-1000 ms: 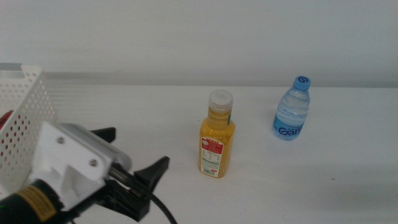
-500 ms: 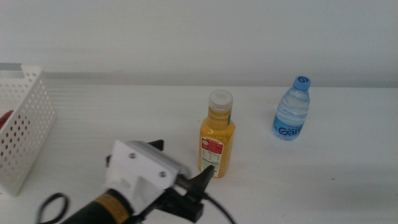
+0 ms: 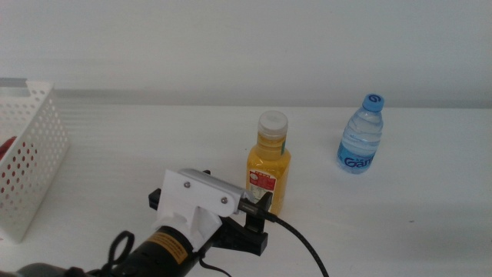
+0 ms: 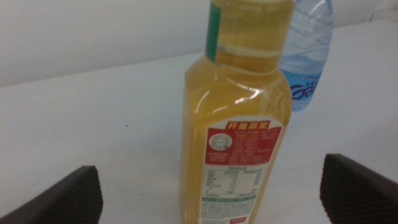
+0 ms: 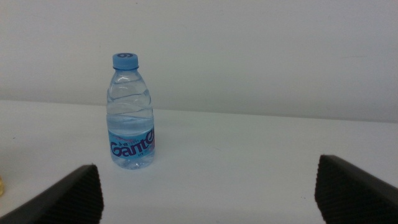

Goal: Use arms to grab the bottles and put them into the dustbin to the left of the table.

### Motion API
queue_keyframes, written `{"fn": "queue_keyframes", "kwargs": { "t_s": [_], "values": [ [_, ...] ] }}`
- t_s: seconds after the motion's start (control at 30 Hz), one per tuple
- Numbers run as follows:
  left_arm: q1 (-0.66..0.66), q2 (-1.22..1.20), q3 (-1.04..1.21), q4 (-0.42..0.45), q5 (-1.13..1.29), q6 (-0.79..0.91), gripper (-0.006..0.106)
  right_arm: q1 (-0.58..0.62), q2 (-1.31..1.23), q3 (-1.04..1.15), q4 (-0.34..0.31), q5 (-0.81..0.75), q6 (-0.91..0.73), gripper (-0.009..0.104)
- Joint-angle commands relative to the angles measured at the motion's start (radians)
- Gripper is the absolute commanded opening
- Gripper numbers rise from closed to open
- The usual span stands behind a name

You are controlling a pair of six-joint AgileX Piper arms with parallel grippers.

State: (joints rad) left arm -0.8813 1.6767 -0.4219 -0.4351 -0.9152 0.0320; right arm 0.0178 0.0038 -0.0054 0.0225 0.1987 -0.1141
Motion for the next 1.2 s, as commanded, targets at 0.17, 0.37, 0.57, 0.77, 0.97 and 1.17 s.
{"fn": "queue_keyframes", "kwargs": {
  "t_s": [0.17,0.37,0.57,0.77,0.97,1.17],
  "values": [
    [-0.007,0.085,-0.006,0.014,-0.143,-0.057,0.094,-0.008,-0.040,0.044,-0.008,-0.009,-0.006,0.091],
    [-0.007,0.120,-0.040,0.010,-0.146,-0.063,0.094,-0.008,-0.040,0.044,-0.008,-0.009,-0.006,0.091],
    [-0.025,0.149,-0.078,0.006,-0.134,-0.067,0.094,-0.008,-0.040,0.044,-0.008,-0.009,-0.006,0.091],
    [-0.045,0.163,-0.096,-0.027,-0.124,-0.048,0.094,-0.008,-0.040,0.044,-0.008,-0.009,-0.006,0.091],
    [-0.045,0.184,-0.108,-0.027,-0.114,-0.048,0.094,-0.008,-0.040,0.044,-0.008,-0.009,-0.006,0.091],
    [-0.045,0.233,-0.138,-0.036,-0.141,-0.048,0.094,-0.008,-0.040,0.044,-0.008,-0.009,-0.006,0.091]
  ]
}}
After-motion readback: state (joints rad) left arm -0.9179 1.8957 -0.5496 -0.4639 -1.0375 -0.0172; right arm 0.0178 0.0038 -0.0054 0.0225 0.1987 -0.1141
